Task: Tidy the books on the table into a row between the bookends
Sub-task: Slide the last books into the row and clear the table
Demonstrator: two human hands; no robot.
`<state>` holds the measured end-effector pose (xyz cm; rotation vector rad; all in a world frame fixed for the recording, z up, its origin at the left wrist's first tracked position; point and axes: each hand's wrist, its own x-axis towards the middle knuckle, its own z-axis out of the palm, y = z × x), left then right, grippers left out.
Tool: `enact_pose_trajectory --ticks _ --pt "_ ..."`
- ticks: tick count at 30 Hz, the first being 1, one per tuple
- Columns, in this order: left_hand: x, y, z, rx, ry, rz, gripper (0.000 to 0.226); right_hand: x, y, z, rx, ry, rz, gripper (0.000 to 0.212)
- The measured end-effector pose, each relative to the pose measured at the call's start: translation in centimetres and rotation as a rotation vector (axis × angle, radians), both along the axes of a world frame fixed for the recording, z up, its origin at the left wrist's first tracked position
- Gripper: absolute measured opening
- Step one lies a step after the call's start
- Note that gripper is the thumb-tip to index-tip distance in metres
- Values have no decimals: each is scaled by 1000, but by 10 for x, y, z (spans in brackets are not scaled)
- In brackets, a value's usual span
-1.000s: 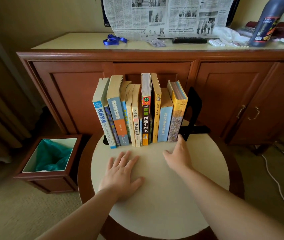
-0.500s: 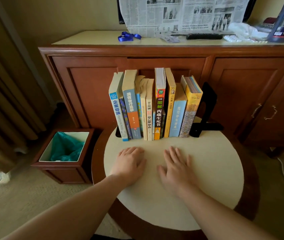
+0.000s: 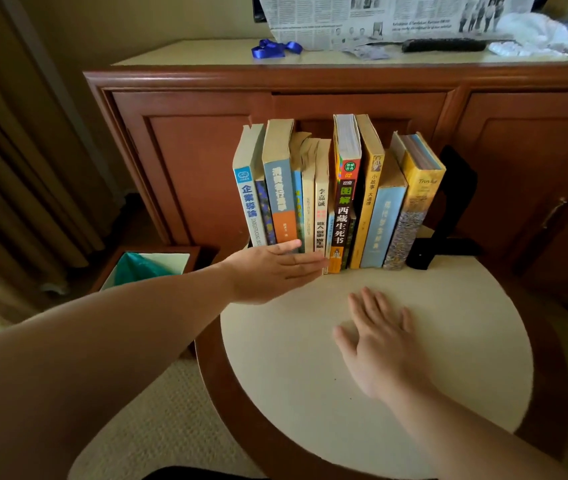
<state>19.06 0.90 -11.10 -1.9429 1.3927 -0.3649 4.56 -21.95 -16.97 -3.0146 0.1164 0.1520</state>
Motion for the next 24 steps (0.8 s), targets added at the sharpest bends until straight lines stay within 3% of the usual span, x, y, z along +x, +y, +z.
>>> enact_pose_trajectory --ticks 24 --pt "41 -7 -29 -130 -186 -131 66 -1 2 4 -29 20 -21 96"
